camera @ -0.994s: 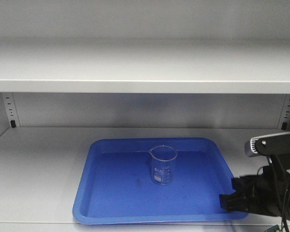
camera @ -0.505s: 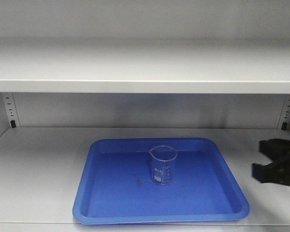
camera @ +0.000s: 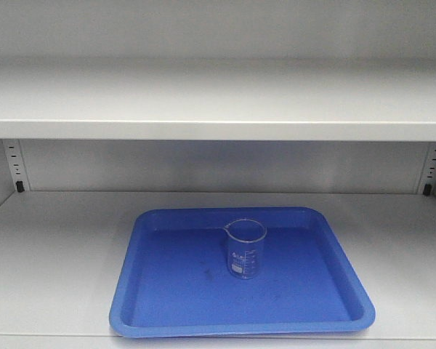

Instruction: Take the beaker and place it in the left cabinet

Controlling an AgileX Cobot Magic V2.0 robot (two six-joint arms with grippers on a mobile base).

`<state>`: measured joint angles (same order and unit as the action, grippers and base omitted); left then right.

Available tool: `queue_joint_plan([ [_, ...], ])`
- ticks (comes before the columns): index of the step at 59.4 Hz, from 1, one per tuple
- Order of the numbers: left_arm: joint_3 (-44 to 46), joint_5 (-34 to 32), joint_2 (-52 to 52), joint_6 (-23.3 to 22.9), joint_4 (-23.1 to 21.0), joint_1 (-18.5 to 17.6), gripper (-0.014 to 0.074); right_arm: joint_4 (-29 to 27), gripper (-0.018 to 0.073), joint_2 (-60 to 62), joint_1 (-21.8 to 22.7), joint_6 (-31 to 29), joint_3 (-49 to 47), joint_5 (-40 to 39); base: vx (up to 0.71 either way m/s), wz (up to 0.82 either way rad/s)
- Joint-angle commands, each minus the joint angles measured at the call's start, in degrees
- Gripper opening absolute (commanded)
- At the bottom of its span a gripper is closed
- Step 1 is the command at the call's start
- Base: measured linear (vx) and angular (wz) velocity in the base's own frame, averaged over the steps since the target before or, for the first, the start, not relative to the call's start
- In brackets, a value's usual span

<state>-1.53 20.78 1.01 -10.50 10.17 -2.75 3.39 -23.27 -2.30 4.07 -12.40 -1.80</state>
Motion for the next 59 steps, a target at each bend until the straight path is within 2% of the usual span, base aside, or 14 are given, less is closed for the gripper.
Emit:
queue_joint_plan([
  [1, 0.9, -4.3, 0.6, -0.2, 0.2, -0.3, 0.0004, 0.1, -0.0005, 7.3, 0.3, 0.3, 4.5, -5.0, 0.0, 0.0],
  [11, 0.9, -4.3, 0.6, -0.2, 0.2, -0.3, 0.0004, 0.1, -0.0005, 21.6, 0.3, 4.3, 14.4, -5.0, 0.0, 0.0],
  [14, 0.9, -4.3, 0.6, -0.2, 0.2, -0.3, 0.0004, 0.1, -0.0005, 25.2, 0.3, 5.2, 14.4, -1.8, 0.0, 0.0],
  [59, 0.9, -4.3, 0.6, -0.2, 0.2, -0.3, 0.0004, 0.2, -0.0005, 23.5, 0.4, 5.4, 14.3, -1.9, 0.0, 0.0],
])
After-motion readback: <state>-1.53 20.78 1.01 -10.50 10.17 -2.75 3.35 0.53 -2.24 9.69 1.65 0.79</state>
